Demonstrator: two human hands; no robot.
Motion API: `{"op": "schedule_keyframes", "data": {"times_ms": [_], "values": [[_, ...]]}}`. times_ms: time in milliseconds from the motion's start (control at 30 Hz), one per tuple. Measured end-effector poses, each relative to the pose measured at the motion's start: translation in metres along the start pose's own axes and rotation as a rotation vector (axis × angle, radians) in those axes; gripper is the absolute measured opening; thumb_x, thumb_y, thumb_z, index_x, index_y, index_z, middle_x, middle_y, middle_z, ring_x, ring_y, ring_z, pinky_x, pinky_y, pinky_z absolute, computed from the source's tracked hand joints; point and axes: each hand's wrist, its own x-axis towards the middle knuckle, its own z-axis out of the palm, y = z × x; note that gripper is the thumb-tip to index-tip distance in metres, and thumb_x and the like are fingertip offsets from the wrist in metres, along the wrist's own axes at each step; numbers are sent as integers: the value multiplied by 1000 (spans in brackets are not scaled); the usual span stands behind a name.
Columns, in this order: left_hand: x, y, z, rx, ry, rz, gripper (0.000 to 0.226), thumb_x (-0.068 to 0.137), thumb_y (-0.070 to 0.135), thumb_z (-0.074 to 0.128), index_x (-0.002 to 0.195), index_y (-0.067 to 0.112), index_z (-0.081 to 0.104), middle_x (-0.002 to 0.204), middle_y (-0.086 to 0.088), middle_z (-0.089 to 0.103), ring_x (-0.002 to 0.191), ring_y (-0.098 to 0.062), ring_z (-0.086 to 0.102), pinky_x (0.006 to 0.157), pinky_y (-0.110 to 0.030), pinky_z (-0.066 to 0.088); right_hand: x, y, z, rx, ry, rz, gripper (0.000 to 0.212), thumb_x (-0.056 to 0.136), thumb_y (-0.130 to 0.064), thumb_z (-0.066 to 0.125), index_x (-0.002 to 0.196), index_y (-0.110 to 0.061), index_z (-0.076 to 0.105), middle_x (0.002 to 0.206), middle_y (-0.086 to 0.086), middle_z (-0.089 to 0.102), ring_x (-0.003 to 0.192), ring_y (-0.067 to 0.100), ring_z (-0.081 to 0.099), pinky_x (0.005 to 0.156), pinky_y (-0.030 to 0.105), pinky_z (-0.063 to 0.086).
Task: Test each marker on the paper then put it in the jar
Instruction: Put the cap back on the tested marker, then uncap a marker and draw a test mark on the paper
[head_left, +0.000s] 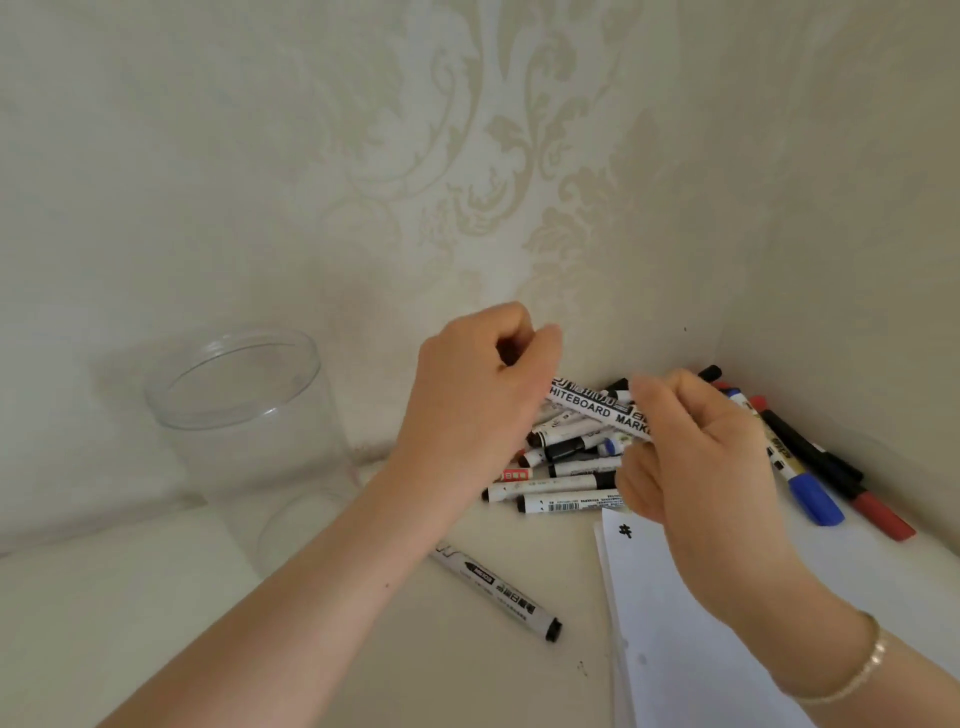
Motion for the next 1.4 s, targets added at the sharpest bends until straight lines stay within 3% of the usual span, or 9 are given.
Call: {"op": "schedule_keyframes", "data": {"times_ms": [133,267,467,600,900,1167,1267,1333,1400], "values": [[8,28,-50,-54,-3,63,21,87,31,64,79,22,47,61,7,54,50,-7,55,49,-16,45,0,-22,32,210,-111,33,42,98,-21,50,70,-12,19,47,-3,15,44,16,11,46,33,15],[0,32,-91,-55,261,251,25,86,19,69,95,26,47,73,3,63,59,-14,65,61,-26,54,4,-24,72,88,-271,34,38,98,-33,46,79,0,46,49,3,35,43,18,31,48,34,33],[4,10,-150,145,673,469,16,97,21,51,110,21,42,79,2,57,63,-11,57,62,-35,53,1,22,87,-1542,-640,-270,34,96,-38,39,123,-18,38,117,3,50,101,20,53,77,33,44],[7,-9,-167,353,650,404,22,98,24,46,118,14,46,78,4,54,67,-19,57,65,-36,48,-7,53,94,-1821,-853,-34,53,96,-25,45,142,-12,23,137,9,44,119,26,52,91,35,44],[13,-34,-162,769,-40,70,19,90,38,59,96,24,46,82,2,68,72,-24,66,69,-42,52,14,14,106,-1291,-767,-145,19,92,-26,48,107,-15,42,81,-2,50,66,15,48,51,21,33],[36,-35,-157,725,-653,-292,9,81,38,68,77,30,70,77,14,71,77,-8,66,72,-24,50,35,7,101,-809,-684,35,15,94,-14,46,107,-20,46,80,3,56,42,4,55,43,18,44],[36,-27,-164,688,-403,-178,13,89,32,59,84,27,70,78,10,72,75,-13,68,79,-31,54,36,8,94,-746,-630,-5,14,93,-13,49,103,-23,52,82,2,55,41,3,52,45,18,43],[23,-13,-158,711,-41,124,12,89,35,56,93,30,67,87,14,71,80,-9,65,79,-33,52,36,-2,82,-695,-601,-25,17,89,-11,56,96,-26,61,82,1,57,47,9,53,49,24,45],[5,2,-140,847,-32,439,31,89,42,53,119,36,58,117,20,61,100,-4,57,79,-30,48,35,-18,67,-632,-631,-23,22,84,-6,63,89,-26,70,77,0,61,48,12,55,52,28,47]]}}
